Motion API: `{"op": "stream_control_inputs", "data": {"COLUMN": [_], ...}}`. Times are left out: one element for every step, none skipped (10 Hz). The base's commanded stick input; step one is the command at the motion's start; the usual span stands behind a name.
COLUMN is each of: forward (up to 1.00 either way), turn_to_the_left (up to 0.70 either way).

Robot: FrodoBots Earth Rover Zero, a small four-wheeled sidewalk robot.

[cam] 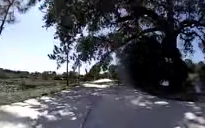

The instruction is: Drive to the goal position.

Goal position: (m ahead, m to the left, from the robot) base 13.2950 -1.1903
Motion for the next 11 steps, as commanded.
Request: {"op": "stream_control_inputs", "data": {"forward": [0.70, 0.70, 0.70, 0.70, 0.70, 0.70, 0.70, 0.70, 0.70, 0.70, 0.70], "turn_to_the_left": [0.00, 0.00, 0.00, 0.01, 0.06, 0.12, 0.14, 0.07, 0.00, 0.00, 0.00]}}
